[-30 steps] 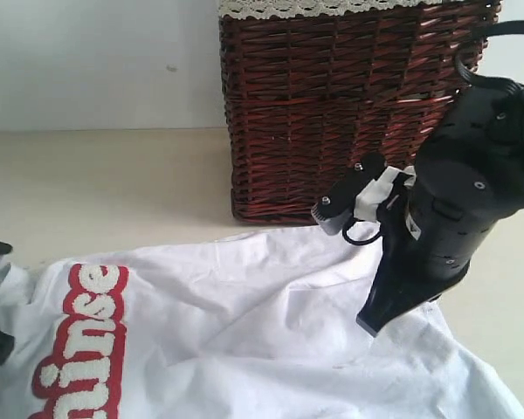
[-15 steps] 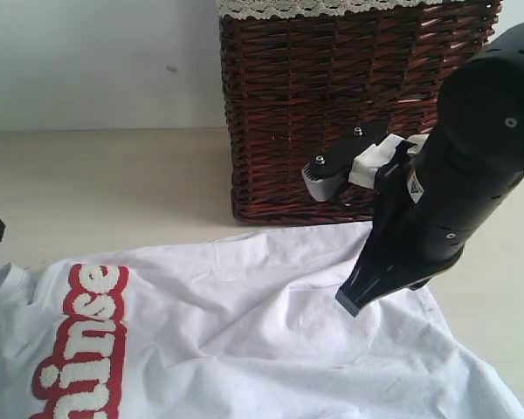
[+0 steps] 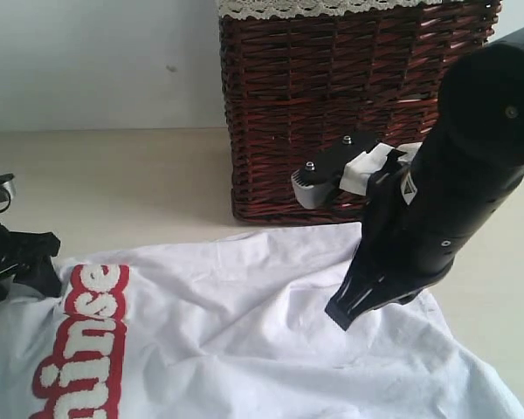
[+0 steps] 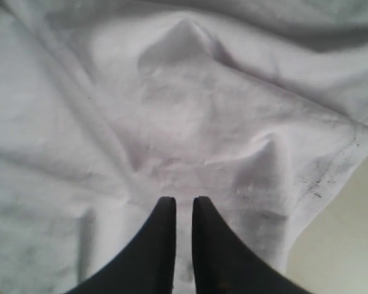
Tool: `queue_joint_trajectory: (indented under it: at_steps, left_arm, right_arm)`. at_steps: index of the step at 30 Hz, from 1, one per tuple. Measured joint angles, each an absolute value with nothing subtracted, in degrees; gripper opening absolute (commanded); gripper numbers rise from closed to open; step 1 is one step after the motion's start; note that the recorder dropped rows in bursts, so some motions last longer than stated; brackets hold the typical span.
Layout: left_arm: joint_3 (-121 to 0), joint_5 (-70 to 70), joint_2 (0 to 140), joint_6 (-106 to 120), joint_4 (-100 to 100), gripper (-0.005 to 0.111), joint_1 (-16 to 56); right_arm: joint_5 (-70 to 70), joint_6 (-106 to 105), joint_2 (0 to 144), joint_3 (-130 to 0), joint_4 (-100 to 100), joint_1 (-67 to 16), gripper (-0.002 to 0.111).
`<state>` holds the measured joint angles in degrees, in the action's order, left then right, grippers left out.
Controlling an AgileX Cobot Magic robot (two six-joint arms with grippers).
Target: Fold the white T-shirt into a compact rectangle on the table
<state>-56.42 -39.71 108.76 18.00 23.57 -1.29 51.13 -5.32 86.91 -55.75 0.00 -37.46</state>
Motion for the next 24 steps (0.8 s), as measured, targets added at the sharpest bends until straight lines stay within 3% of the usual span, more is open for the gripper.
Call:
queue_joint_trajectory:
  at_steps: [4, 14, 24]
  left_arm:
    - [-57.19, -39.58, 109.79, 19.64, 23.46, 0.001, -1.4]
    - [-59.85, -45.89, 109.34, 22.69, 20.38, 0.0, 0.07]
    - [-59.46, -48.95, 100.02, 18.14, 5.32, 0.0, 15.79]
  right_arm:
    - [51.13, -5.68, 86.91, -55.75, 1.14, -37.46, 0.013]
    - [51.87, -6.71, 86.91, -55.99, 1.6, -37.46, 0.013]
    - [52.2, -6.76, 86.91, -55.99, 1.6, -37.46, 0.013]
